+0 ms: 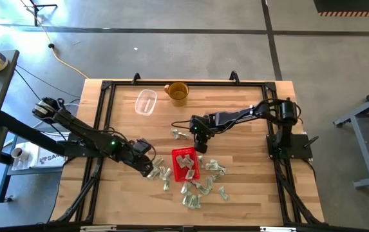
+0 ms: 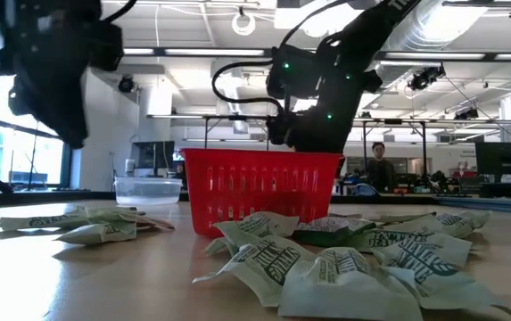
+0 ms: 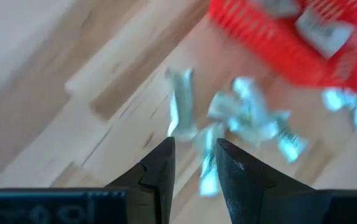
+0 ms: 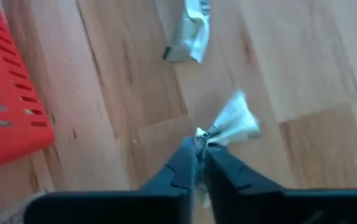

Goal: Pick and place Stevia / Truvia into bins
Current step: Put the white stevia packet into the red basket

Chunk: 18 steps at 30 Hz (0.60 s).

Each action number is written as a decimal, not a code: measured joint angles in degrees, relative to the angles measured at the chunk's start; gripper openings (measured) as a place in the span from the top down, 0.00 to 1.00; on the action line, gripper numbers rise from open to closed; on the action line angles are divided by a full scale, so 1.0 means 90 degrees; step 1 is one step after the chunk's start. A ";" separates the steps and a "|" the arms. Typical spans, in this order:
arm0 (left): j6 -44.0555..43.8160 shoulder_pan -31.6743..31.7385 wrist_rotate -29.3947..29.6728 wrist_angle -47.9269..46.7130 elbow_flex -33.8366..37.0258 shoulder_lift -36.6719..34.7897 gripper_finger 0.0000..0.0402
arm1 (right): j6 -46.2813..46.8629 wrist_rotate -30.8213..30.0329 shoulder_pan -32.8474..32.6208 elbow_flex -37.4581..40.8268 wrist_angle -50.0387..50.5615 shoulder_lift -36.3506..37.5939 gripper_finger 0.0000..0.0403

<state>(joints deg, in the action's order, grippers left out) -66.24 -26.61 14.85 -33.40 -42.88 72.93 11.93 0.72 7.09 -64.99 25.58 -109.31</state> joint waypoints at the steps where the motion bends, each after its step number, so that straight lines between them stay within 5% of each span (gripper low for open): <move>1: -0.0005 0.0000 -0.0150 0.0020 0.0051 -0.0015 0.63 | 0.0130 -0.0060 0.0000 -0.0037 0.0138 0.0039 0.97; 8: -0.0003 0.0002 -0.0277 0.0055 0.0189 -0.0015 0.63 | 0.0487 -0.0702 -0.0266 -0.0628 0.0721 0.0845 0.99; 14: -0.0151 0.0024 -0.0254 0.0063 0.0195 0.0045 0.63 | 0.1103 0.1150 -0.0511 -0.1447 0.0651 0.1074 0.94; 18: -0.0645 0.0329 -0.0393 0.0087 0.0198 0.0248 0.62 | 0.1181 0.1328 -0.0799 -0.1643 0.0667 0.0746 0.92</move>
<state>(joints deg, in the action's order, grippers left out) -72.04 -23.65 11.31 -32.62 -41.10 75.16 22.56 12.67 -0.09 -79.78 31.58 -102.60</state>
